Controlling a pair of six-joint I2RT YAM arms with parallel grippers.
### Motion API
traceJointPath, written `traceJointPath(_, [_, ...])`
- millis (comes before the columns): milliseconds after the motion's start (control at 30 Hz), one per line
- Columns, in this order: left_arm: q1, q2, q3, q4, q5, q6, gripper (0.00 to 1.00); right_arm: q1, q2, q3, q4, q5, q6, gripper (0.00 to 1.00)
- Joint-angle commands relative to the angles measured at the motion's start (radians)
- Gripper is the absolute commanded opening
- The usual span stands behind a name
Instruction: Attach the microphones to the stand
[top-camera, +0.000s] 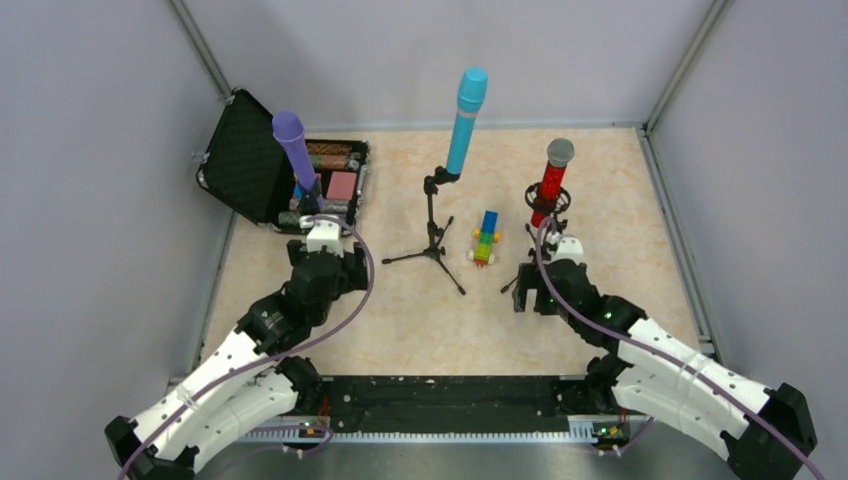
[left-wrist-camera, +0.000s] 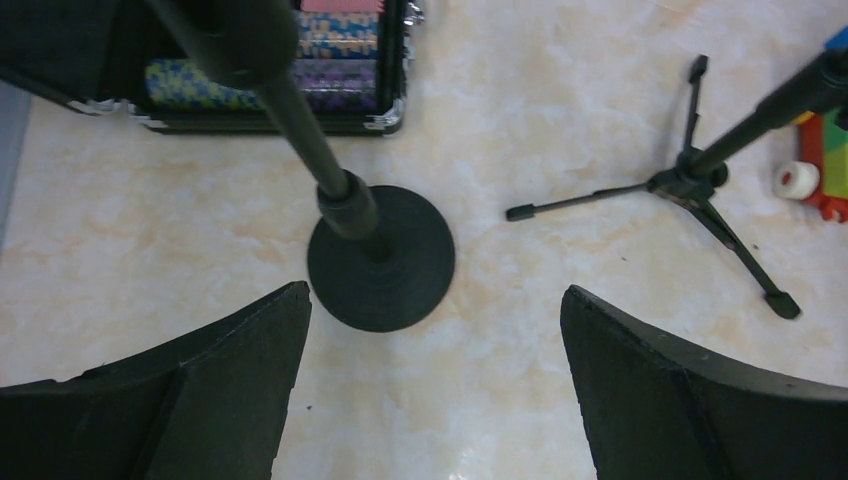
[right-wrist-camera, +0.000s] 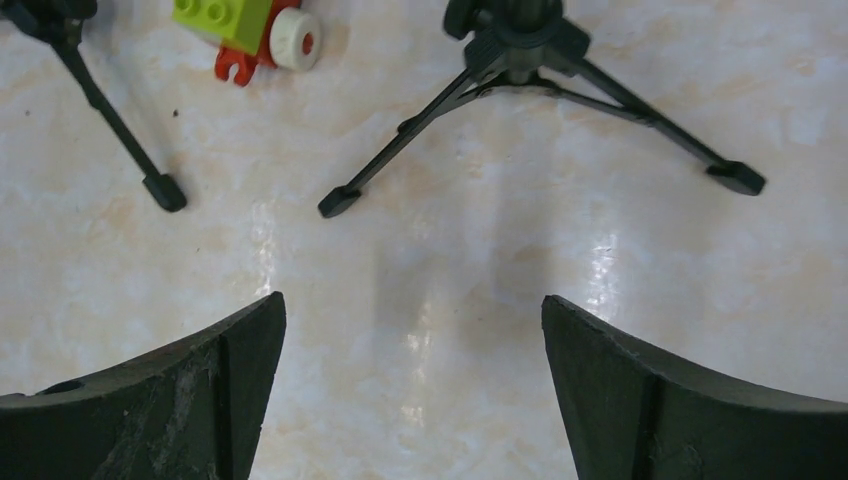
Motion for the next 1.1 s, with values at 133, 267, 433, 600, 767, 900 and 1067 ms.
traceJointPath(133, [0.003,-0.028,-0.17,0.288,-0.262,0.172,0.99,-0.028,-0.135,-0.016,0.117,0.257,-0.084,0.99])
traceJointPath(267, [0.005,-0.066,-0.315,0.583,-0.242,0.324,0.99,-0.033,-0.192,-0.048,0.229,0.309,-0.197,0.99])
traceJointPath(433, [0.055,-0.091,-0.453,0.829,-0.187,0.384,0.99,-0.038,-0.193,-0.15,0.482,0.412,-0.392,0.99])
traceJointPath(600, [0.172,-0.063,-0.521,0.934,-0.062,0.393,0.99,-0.043,-0.143,-0.27,0.743,0.455,-0.581,0.99])
traceJointPath(767, [0.312,0.019,-0.57,1.079,0.084,0.409,0.99,-0.068,-0.143,-0.411,1.0,0.467,-0.656,0.99])
traceJointPath(900, [0.403,0.091,-0.586,1.162,0.209,0.411,0.99,-0.111,-0.137,-0.493,1.109,0.4,-0.669,0.98])
traceJointPath(1067, [0.47,0.19,-0.602,1.286,0.323,0.405,0.99,-0.182,-0.1,-0.493,1.145,0.309,-0.696,0.98])
